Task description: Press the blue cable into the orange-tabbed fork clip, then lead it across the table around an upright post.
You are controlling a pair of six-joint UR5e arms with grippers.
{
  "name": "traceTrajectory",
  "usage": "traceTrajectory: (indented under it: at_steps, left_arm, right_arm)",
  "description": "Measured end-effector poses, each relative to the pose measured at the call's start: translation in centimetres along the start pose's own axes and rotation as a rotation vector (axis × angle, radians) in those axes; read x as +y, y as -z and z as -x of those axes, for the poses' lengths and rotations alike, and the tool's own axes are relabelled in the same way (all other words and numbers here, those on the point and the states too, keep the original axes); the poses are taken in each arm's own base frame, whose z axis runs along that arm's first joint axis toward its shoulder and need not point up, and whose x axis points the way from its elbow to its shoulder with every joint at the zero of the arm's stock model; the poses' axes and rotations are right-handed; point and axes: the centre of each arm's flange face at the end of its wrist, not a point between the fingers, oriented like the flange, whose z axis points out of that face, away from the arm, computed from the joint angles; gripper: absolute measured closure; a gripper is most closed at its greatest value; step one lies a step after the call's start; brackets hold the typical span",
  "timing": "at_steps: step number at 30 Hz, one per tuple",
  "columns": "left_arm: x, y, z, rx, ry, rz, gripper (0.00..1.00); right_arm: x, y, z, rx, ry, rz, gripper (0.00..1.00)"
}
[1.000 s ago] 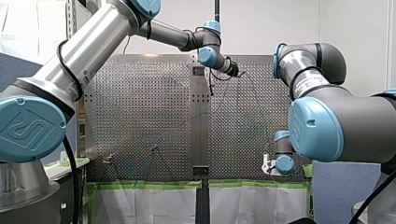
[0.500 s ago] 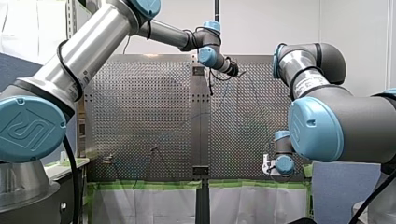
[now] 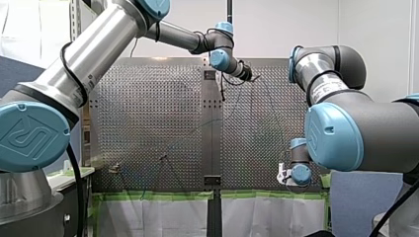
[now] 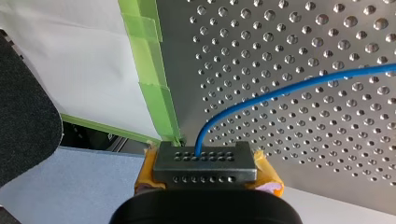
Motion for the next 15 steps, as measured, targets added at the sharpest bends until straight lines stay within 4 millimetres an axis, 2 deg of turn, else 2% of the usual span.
traceTrajectory:
  at_steps: [15]
  left_arm:
    - [0.44,0.05,0.09,-0.012,-0.016,0.048,0.02]
  right_arm:
    - [-0.04,0.03,0.02,-0.001,0.001,-0.001,1.0]
